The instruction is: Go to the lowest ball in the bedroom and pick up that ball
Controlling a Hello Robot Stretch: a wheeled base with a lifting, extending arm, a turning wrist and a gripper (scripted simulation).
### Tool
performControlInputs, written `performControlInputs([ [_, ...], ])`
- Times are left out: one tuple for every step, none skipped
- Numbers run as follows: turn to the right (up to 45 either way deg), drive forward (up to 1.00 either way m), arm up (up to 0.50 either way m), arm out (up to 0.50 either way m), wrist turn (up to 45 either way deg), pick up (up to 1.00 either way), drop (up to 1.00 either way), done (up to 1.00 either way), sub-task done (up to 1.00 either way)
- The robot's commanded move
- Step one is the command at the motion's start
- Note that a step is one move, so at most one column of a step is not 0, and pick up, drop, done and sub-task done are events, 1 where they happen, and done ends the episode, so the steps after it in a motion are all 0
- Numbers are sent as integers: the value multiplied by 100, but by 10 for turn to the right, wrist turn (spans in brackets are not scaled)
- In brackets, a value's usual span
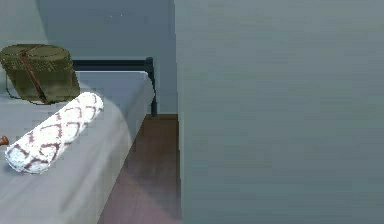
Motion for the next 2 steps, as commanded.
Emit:
performControlInputs([
  [0, 0, 0, 0, 450, 0, 0, 0, 0],
  [0, 0, 0, 0, 450, 0, 0, 0, 0],
])
